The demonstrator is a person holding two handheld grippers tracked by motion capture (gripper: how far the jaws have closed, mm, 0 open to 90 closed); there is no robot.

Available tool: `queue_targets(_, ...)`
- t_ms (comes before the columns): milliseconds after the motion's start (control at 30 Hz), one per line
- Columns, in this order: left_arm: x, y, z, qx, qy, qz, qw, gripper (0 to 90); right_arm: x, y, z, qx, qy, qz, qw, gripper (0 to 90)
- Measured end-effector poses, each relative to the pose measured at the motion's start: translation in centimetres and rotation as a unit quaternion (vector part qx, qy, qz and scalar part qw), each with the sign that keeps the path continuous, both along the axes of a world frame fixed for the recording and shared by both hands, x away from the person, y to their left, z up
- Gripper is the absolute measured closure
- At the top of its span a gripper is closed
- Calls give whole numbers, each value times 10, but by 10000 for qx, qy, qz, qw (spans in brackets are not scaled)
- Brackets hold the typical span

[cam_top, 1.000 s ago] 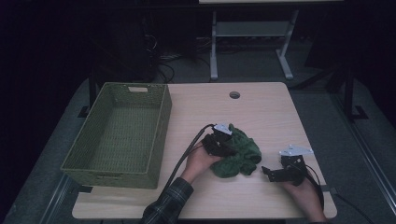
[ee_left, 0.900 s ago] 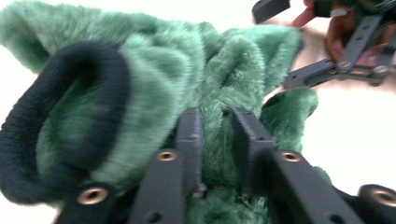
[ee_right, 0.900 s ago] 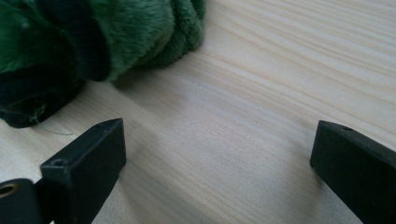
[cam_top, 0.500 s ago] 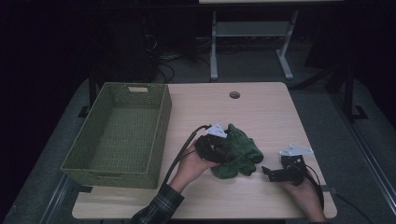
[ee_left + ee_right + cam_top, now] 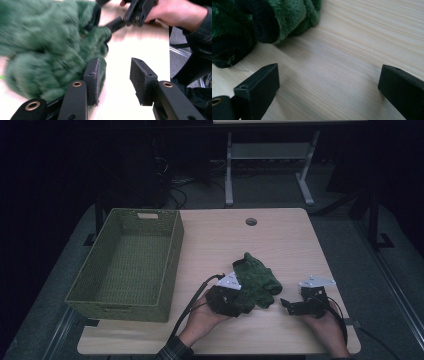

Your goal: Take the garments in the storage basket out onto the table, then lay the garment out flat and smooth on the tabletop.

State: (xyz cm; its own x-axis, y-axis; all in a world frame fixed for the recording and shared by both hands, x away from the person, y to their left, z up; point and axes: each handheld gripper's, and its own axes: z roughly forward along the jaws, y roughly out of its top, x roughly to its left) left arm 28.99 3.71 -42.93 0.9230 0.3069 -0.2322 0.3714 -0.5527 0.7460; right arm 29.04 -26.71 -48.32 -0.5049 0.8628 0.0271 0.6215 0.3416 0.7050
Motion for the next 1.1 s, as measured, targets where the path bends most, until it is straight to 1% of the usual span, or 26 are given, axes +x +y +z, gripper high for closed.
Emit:
queue_targets(100, -2, -4, -8, 100, -22, 18, 9999, 575, -4, -1, 3, -54, 69, -79, 9999, 81)
queue_targets(167, -2, -5, -13, 185, -56, 75, 9998, 557, -7, -2, 4, -44, 51, -97, 9999, 101)
queue_targets(233, 0, -5, -17, 215, -77, 119, 9997, 541, -11, -1, 6, -11, 29, -39, 10000, 137)
queue_targets(267, 1, -5, -18, 191, -105, 153, 9996, 540, -13, 0, 7, 8, -12, -12, 10000, 138)
queue_targets(300, 2, -5, -19, 218, -143, 156, 9995, 539, -15, 2, 8, 18, 9, 28, 10000, 139)
queue_targets(367, 5, -6, -23, 252, -122, 190, 9994, 536, -20, 6, 10, 105, 8, 146, 9998, 157)
queue_targets(433, 8, -7, -26, 289, -127, 229, 9992, 534, -24, 11, 11, 216, 16, 293, 9993, 205)
queue_targets(500, 9, -8, -29, 305, -161, 230, 9991, 535, -29, 18, 12, 383, 42, 468, 9982, 256)
queue_targets(533, 10, -9, -29, 320, -171, 247, 9990, 535, -30, 21, 12, 410, 92, 584, 9974, 281)
queue_targets(633, 12, -11, -32, 383, -229, 277, 9986, 538, -31, 30, 11, 484, 193, 803, 9954, 320)
queue_targets(700, 14, -11, -33, 417, -249, 302, 9984, 559, -31, 35, 10, 527, 243, 867, 9945, 336)
queue_targets(767, 15, -12, -35, 445, -258, 325, 9982, 596, -30, 37, 10, 599, 245, 915, 9937, 353)
queue_targets(800, 16, -11, -35, 489, -311, 333, 9978, 618, -29, 38, 10, 609, 235, 945, 9934, 364)
queue_targets(867, 17, -11, -37, 554, -374, 356, 9971, 666, -28, 40, 10, 661, 218, 950, 9930, 381)
queue_targets(900, 18, -12, -38, 538, -371, 381, 9971, 679, -28, 40, 11, 682, 226, 941, 9930, 385)
queue_targets(967, 18, -12, -38, 564, -422, 377, 9968, 712, -27, 41, 11, 669, 211, 952, 9930, 391)
queue_targets(1100, 19, -12, -39, 614, -531, 334, 9961, 772, -26, 43, 10, 726, 229, 976, 9923, 408)
